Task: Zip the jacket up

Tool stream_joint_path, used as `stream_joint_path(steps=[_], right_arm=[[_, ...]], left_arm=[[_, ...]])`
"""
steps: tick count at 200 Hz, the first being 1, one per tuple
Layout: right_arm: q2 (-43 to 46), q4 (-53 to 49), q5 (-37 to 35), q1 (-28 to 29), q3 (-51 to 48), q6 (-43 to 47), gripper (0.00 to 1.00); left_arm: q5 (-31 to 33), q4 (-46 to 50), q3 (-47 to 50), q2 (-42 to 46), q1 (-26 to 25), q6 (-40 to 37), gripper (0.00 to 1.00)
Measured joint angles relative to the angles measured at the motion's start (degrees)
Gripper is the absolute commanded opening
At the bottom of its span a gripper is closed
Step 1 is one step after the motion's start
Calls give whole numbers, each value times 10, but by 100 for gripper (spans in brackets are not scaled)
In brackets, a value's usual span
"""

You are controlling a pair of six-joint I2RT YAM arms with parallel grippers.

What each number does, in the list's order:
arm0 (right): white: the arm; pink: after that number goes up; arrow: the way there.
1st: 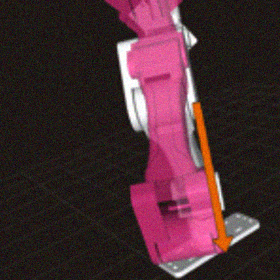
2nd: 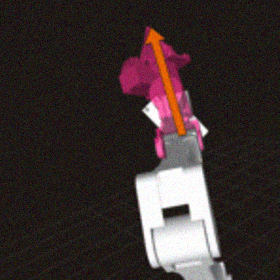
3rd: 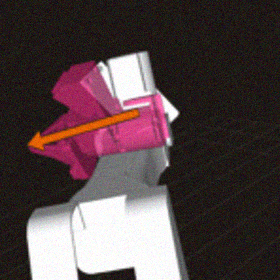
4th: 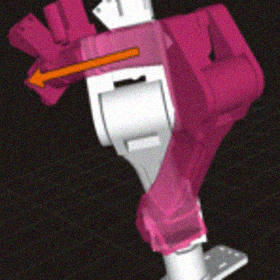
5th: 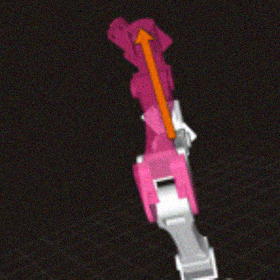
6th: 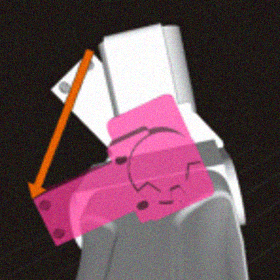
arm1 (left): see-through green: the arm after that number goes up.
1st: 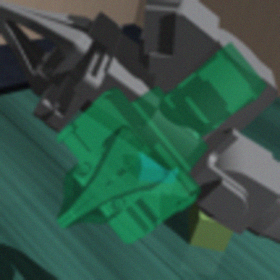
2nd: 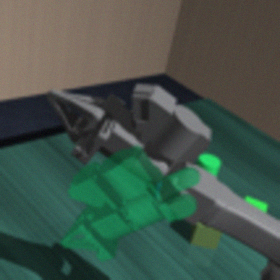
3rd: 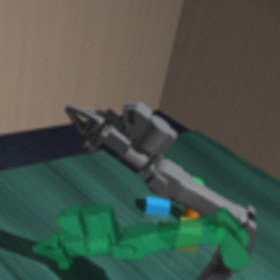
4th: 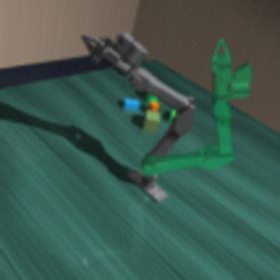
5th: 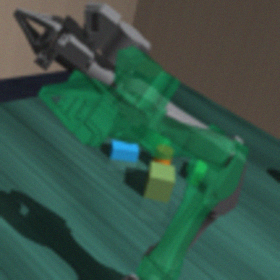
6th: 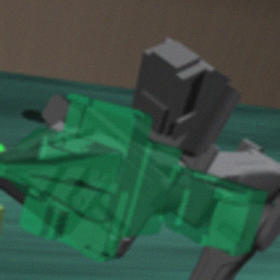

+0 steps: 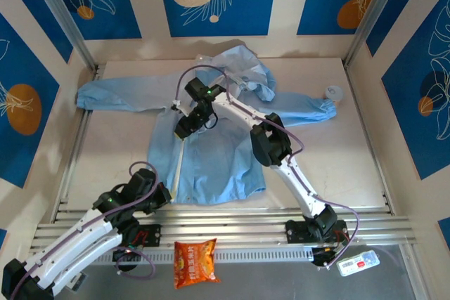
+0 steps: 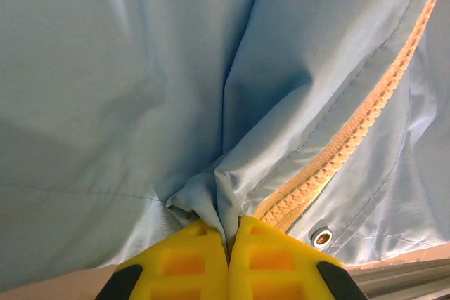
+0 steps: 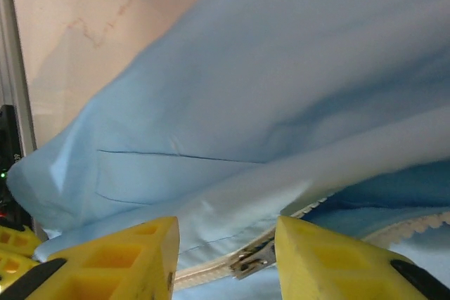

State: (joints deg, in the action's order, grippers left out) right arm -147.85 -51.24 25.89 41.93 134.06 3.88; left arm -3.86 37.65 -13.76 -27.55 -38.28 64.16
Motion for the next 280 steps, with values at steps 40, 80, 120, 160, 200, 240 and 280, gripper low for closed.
stream_joint_path(steps=[40, 80, 120, 160, 200, 240, 280], right_arm=[[-14, -7, -4, -1, 0, -4, 52], [-14, -9, -17, 0, 1, -5, 54], [-14, -18, -7, 0, 1, 12, 50], [11, -20, -5, 0, -47, 49, 48], [64, -22, -15, 3, -102, 73, 48], [104, -23, -22, 17, -137, 92, 47], [112, -22, -54, 25, -167, 98, 46]], left_arm=[[-4, -8, 1, 0, 0, 0, 0], [-4, -12, 2, 0, 0, 0, 0], [-6, -12, 2, 0, 0, 0, 0], [-6, -12, 3, -5, 0, 0, 0], [-7, -15, 5, -8, 0, 0, 0], [-7, -17, 5, -8, 0, 0, 0], [-7, -17, 5, -8, 0, 0, 0]])
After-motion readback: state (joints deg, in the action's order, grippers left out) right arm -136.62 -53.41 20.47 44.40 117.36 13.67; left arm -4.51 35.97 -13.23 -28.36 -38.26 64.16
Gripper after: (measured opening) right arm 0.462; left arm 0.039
